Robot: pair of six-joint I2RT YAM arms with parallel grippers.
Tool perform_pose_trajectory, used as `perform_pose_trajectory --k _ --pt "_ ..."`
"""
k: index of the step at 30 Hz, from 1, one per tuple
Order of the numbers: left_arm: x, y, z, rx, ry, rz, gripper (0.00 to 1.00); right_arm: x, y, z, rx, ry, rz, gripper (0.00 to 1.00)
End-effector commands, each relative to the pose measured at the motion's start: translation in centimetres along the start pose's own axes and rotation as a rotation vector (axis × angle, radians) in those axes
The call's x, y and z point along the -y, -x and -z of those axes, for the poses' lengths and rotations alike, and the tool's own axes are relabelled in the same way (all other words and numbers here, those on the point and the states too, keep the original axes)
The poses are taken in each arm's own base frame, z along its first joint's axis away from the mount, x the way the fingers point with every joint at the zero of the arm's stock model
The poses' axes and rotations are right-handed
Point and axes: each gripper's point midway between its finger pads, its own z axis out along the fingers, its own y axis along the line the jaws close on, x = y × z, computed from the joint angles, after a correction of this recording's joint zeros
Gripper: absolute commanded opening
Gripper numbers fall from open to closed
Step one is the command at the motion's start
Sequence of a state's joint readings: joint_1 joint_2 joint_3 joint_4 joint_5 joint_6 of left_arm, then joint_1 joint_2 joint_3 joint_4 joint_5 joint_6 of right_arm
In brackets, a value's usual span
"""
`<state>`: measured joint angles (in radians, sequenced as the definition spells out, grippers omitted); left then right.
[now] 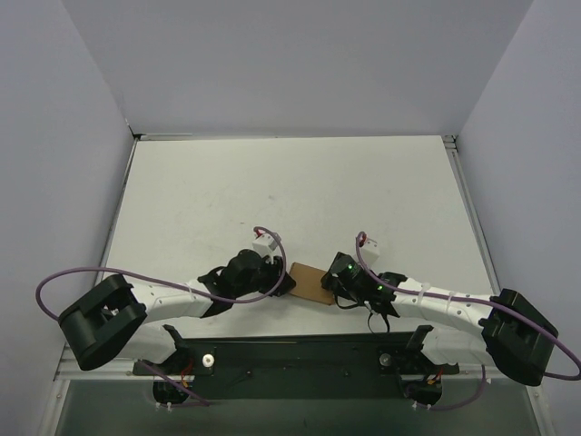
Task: Fold the paper box
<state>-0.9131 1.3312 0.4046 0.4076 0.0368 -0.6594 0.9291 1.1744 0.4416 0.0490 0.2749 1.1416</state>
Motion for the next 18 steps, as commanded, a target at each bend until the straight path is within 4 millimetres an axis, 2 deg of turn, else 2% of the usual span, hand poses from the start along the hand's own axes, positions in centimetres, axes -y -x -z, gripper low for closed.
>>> perform_pose_trajectory --k 1,6,13,18 --pt "2.9 -0.1 -0.4 -0.053 -0.061 0.001 0.41 2.5 -2.0 -0.1 -0.077 -0.087 0.043 0.44" --pt "1.3 -0.6 -0.1 -0.073 0.009 -0.008 0.43 2.6 -2.0 -0.1 -0.074 -0.091 0.046 0.44" --pt "3.0 -1.2 -0.8 -0.081 -0.09 0.063 0.43 2.7 -2.0 -0.2 -0.072 -0.096 0.046 0.44" --pt "4.4 -0.8 -0.9 -0.065 -0.147 0.089 0.44 2.7 -1.9 -0.2 -0.068 -0.099 0.048 0.44"
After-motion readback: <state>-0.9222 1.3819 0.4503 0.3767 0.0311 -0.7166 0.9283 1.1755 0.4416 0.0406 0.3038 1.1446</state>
